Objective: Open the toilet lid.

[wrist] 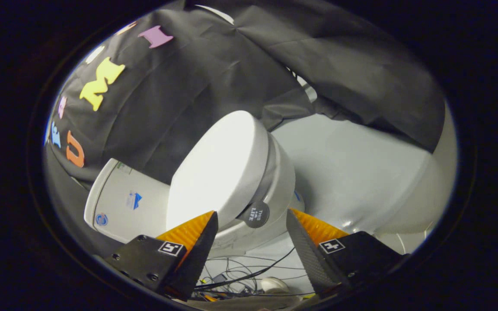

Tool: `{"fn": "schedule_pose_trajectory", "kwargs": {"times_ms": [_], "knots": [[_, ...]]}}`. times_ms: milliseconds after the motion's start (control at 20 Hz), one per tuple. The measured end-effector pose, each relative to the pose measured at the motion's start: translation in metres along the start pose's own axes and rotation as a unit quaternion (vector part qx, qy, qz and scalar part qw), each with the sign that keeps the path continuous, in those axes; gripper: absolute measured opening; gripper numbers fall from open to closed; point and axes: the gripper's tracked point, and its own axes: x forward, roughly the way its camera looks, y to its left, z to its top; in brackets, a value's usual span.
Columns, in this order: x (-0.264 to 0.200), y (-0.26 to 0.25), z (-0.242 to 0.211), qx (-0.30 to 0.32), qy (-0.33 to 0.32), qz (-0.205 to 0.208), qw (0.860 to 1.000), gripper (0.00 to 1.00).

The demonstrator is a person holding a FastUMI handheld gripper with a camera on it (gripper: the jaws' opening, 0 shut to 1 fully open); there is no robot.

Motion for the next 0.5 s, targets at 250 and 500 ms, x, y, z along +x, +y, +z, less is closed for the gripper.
{"fn": "schedule_pose_trajectory", "kwargs": {"times_ms": [250, 500], "knots": [[0.021, -0.006, -0.011, 0.060, 0.042, 0.041, 0.996, 0.95], [0.031, -0.012, -0.008, 0.128, 0.056, 0.065, 0.988, 0.80]]}}
